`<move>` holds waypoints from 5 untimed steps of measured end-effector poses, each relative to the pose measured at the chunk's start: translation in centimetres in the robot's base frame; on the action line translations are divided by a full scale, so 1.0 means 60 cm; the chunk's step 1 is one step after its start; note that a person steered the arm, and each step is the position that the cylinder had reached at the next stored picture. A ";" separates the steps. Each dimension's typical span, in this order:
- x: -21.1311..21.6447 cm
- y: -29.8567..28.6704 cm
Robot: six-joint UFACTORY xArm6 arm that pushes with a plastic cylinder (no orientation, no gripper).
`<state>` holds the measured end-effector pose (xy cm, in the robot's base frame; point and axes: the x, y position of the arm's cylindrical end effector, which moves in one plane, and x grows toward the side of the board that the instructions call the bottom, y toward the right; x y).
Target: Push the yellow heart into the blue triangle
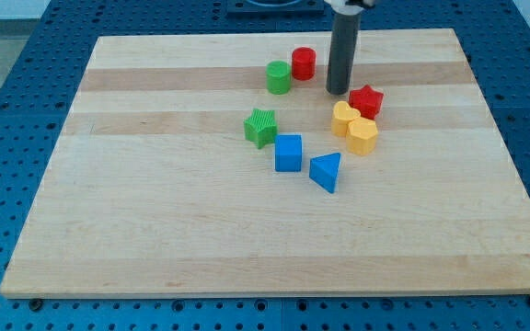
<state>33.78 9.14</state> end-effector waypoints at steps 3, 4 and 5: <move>0.085 0.000; 0.088 0.000; 0.088 -0.009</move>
<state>39.08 8.59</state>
